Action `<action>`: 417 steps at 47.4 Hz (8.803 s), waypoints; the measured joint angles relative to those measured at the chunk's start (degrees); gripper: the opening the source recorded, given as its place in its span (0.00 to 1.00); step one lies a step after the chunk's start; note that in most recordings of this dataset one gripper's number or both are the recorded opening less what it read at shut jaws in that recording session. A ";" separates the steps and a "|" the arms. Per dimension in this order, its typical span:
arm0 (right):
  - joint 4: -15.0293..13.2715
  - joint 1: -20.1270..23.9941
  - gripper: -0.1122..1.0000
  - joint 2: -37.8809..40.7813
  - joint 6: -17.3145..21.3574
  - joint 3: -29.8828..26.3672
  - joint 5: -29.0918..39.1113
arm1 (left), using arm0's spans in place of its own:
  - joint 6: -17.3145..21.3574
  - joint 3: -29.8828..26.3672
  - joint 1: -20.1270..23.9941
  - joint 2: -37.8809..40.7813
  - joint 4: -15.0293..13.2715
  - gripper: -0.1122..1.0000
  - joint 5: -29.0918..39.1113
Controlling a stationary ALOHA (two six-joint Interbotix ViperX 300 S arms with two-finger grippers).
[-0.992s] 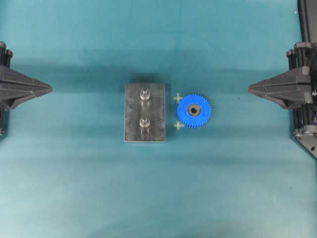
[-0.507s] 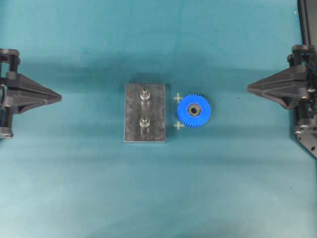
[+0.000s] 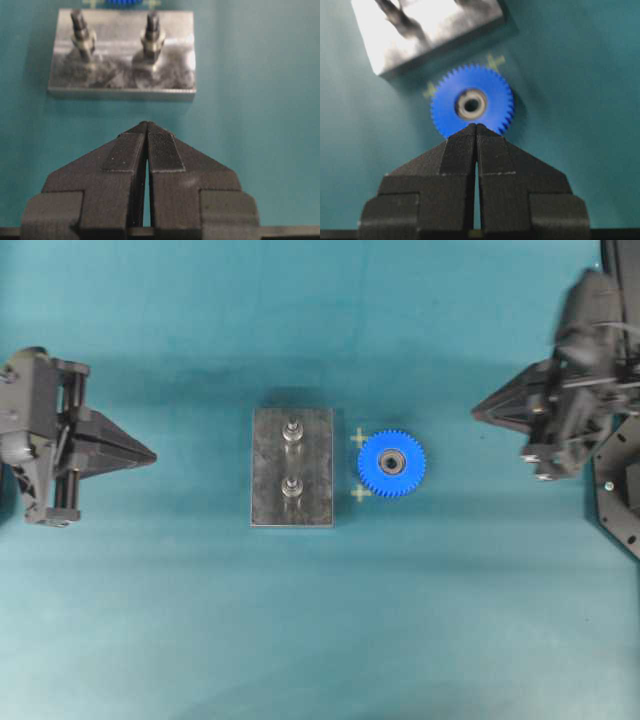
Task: Fit the large gear onto the shaft.
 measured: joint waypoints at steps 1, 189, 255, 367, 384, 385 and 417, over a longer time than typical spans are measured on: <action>-0.09 0.00 0.11 0.97 0.00 -0.26 0.09 | 0.00 0.09 0.00 0.18 0.00 0.10 0.00; -2.46 -0.18 0.54 51.24 -3.78 -51.06 26.98 | -1.67 -1.93 -1.14 5.19 0.09 0.10 1.23; -2.46 -0.26 0.54 56.34 -4.92 -55.37 28.83 | -1.67 -1.41 -1.23 5.19 0.09 0.10 -0.97; -2.02 1.14 0.73 55.11 -4.83 -53.79 34.89 | -1.76 -1.32 -1.32 5.27 0.09 0.10 -0.97; -2.02 2.29 0.73 59.59 -4.92 -61.08 34.28 | -2.11 -1.32 -1.32 5.27 0.09 0.10 -0.97; -2.02 2.29 0.73 60.12 -4.92 -61.35 34.28 | -2.29 -1.41 -1.32 5.27 0.09 0.10 -0.97; -2.20 2.20 0.73 62.49 -6.68 -63.81 36.39 | -3.60 -1.14 -1.32 5.19 0.09 0.10 -1.05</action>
